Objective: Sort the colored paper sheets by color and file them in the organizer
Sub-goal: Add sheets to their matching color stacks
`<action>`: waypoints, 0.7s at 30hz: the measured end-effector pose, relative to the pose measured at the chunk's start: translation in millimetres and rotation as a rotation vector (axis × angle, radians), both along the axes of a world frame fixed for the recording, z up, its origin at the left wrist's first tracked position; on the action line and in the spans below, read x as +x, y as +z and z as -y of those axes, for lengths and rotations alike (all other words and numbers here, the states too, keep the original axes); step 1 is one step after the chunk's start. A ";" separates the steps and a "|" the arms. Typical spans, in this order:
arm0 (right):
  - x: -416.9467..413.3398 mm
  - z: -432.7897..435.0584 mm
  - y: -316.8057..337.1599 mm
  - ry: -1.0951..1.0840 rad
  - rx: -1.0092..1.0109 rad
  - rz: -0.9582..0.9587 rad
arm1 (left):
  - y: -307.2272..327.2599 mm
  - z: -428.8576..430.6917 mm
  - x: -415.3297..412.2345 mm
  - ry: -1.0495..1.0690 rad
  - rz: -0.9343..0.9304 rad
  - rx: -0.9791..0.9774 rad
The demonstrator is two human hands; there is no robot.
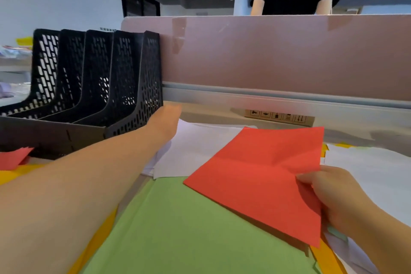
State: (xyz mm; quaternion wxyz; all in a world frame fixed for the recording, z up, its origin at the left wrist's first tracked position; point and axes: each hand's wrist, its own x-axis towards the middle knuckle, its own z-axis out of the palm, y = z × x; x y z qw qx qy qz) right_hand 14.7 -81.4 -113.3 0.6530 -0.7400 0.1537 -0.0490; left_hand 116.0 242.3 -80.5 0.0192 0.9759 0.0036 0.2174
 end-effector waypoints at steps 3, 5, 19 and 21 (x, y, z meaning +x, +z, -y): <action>0.6 -0.4 2.7 -0.007 0.039 0.011 | -1.9 0.9 6.4 0.030 0.074 0.079; -1.3 -2.0 8.5 -0.010 0.044 0.033 | 4.3 10.3 0.7 -0.009 0.082 -0.068; -77.9 -93.9 102.3 0.234 0.188 0.102 | 92.3 -29.0 -163.9 -0.168 -0.603 -1.084; -91.7 -124.0 111.0 0.304 0.231 0.099 | 102.6 -58.0 -192.8 -0.113 -0.537 -1.073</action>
